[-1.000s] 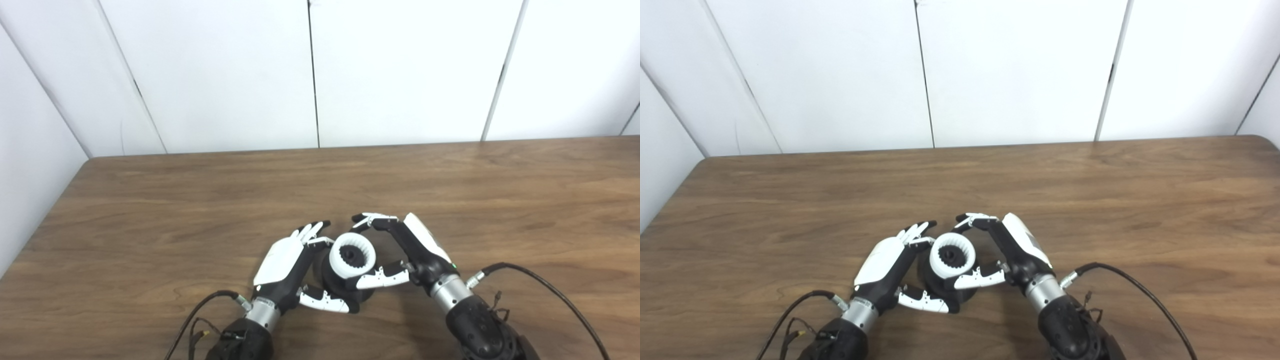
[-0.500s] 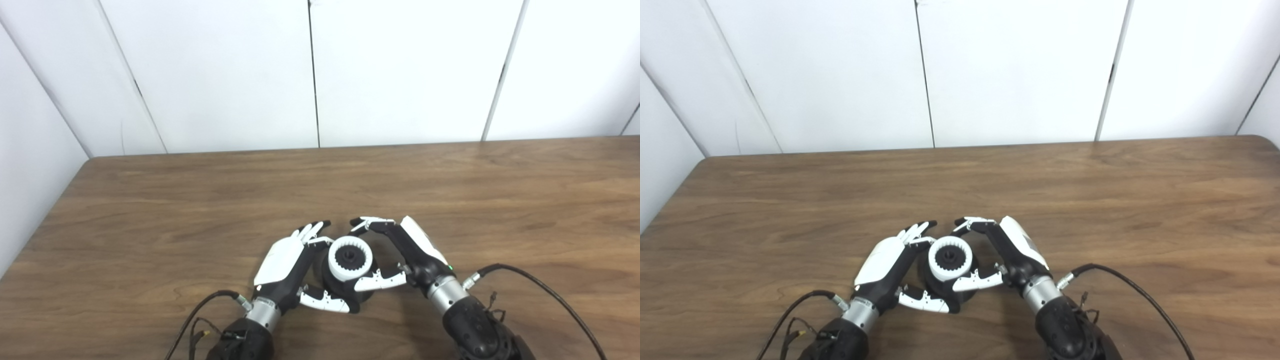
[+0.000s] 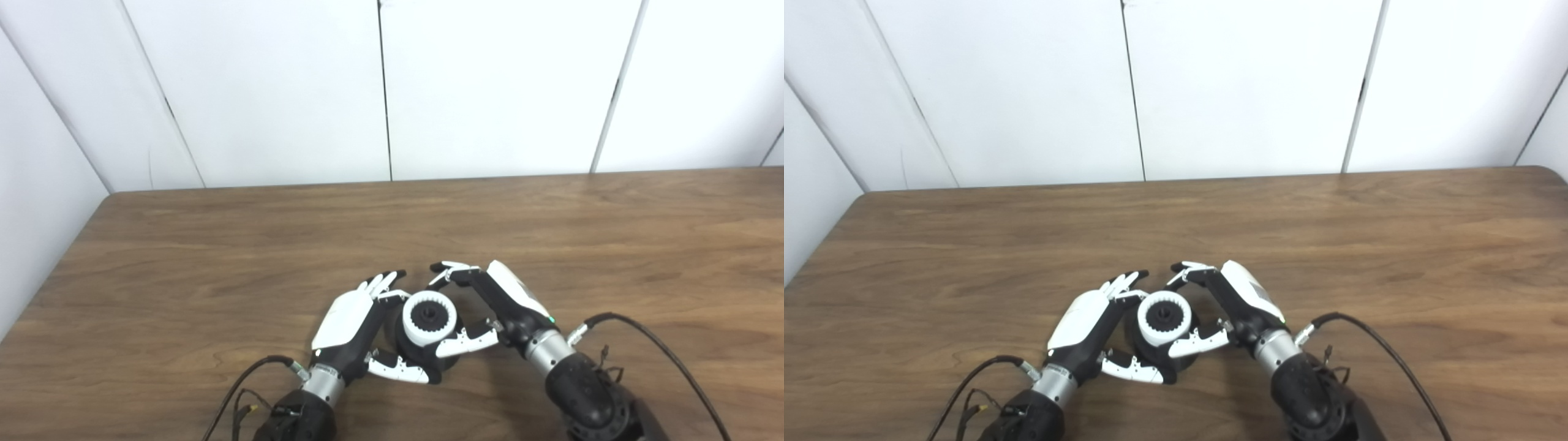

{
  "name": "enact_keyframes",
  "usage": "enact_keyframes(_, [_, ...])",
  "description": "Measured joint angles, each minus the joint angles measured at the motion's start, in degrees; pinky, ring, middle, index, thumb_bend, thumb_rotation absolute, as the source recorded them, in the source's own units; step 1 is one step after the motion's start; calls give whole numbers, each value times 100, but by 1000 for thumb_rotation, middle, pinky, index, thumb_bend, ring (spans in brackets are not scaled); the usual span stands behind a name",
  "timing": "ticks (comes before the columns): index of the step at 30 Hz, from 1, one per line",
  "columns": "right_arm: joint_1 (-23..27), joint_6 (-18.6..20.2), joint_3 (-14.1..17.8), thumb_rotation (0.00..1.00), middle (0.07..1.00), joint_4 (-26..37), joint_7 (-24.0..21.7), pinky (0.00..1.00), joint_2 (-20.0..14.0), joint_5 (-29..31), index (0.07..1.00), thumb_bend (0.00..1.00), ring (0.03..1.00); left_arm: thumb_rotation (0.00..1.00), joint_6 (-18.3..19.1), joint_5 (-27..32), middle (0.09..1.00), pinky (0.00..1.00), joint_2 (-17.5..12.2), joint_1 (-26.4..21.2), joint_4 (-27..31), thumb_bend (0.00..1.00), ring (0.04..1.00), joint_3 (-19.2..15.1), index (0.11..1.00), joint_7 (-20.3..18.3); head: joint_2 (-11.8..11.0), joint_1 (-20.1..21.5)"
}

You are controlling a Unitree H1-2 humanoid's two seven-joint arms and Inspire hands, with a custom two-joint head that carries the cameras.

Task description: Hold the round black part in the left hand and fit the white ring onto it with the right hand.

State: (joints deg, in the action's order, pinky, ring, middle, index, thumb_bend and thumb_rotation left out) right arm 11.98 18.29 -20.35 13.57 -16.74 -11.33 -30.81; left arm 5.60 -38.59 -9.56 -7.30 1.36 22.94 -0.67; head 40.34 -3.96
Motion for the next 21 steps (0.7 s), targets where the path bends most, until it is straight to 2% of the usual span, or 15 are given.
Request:
enact_keyframes(7, [14, -18, -66, 564, 955, 61, -143, 786, -162, 56, 884, 1000, 932, 295, 10, 1, 968, 1000, -11, -7, 1, 924, 992, -1, 606, -17, 18, 0])
enact_keyframes(13, [19, 9, -72, 569, 962, 97, -221, 808, -189, 98, 891, 1000, 938, 292, 26, 0, 966, 1000, -15, -6, 29, 926, 991, -1, 604, -38, 26, 0])
enact_keyframes(16, [25, 16, -70, 568, 980, 104, -267, 824, -199, 136, 927, 1000, 953, 303, 27, 0, 967, 1000, -19, -6, 33, 932, 990, 0, 603, -41, 9, 35])
enact_keyframes(21, [117, 15, -38, 563, 983, 95, -462, 792, -328, 364, 974, 1000, 941, 291, 5, 1, 971, 1000, -23, -6, 33, 936, 992, -2, 603, -40, -70, 88])
